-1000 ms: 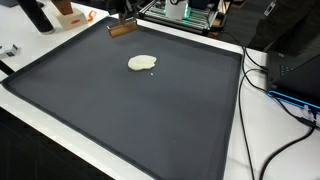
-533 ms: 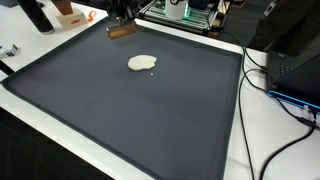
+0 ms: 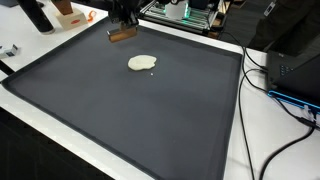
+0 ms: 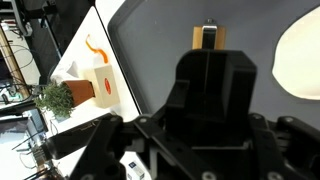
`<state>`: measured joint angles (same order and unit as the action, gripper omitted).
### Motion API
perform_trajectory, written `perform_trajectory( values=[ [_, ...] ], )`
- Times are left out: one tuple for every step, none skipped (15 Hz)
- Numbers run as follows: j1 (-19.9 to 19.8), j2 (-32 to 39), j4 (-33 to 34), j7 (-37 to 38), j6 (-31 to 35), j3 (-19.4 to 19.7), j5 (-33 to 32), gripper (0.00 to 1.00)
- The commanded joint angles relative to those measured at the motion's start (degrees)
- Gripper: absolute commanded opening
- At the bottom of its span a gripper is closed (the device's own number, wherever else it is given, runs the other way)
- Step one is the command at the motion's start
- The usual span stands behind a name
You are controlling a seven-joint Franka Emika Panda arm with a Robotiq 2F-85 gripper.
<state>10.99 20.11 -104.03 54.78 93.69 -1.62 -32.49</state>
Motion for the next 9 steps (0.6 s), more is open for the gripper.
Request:
perform_trajectory(
  values=[
    [1.45,1.79,2.19,0.19,-2.49,0.13,-1.77,0.23],
    [1.67,2.12,2.43,0.12,-2.53,0.13,-1.76,0.23],
    [1.88,2.41,2.61,0.10,-2.56,0.16,-1.82,0.23],
    [2.08,2.73,2.81,0.03,-2.60,0.20,-1.97,0.23],
    [2.29,3.10,3.11,0.13,-2.80,0.26,-2.06,0.23],
    [2.46,3.44,3.33,0.15,-2.93,0.30,-2.15,0.23],
    [2.60,3.72,3.52,0.11,-3.03,0.32,-2.18,0.23],
    [2.77,4.05,3.70,0.17,-3.19,0.35,-2.31,0.23],
    [2.88,4.28,3.79,0.19,-3.24,0.36,-2.39,0.23]
  ],
)
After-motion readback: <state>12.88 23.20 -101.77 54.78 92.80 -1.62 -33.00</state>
